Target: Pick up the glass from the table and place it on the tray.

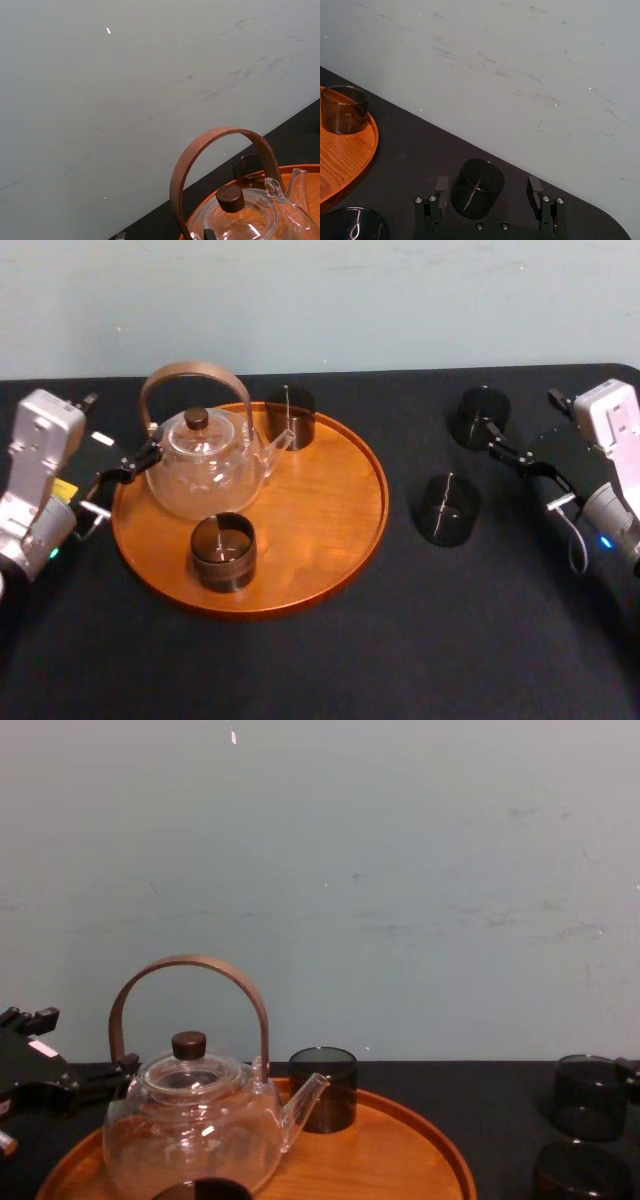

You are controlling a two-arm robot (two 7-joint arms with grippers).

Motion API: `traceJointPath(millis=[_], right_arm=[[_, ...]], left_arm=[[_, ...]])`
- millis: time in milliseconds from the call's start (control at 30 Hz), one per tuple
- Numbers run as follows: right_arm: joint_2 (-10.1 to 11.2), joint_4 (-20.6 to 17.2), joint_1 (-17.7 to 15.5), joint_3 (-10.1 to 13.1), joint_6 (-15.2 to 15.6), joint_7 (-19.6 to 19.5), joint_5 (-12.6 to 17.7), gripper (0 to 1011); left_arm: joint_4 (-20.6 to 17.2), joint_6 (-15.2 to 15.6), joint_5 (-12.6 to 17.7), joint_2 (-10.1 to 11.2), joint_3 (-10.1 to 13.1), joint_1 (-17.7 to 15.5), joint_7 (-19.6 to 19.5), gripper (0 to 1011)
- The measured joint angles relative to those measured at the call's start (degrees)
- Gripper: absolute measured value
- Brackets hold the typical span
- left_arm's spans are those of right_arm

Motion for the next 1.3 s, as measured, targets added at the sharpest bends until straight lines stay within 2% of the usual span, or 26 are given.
traceJointPath(millis=[333,533,967,1300], right_arm=[[-0.02,0.00,0.00,0.04,0.00,0.08,0.01,1002],[0.07,-1.02,-0.83,0.97,0.20,2.80,0.94,1002],[2.55,-8.38,-6.78,3.97,0.62,4.47,0.97,1002],[3.43,-12.69,-11.36,5.16,0.35,5.82,0.91,1002]], left_arm=[[0.00,0.00,0.00,0.00,0.00,0.00,0.00,1010],[0.00,0.00,0.00,0.00,0.00,0.00,0.00,1009],[0.00,0.00,0.00,0.00,0.00,0.01,0.00,1010],[0.00,0.00,0.00,0.00,0.00,0.00,0.00,1010]])
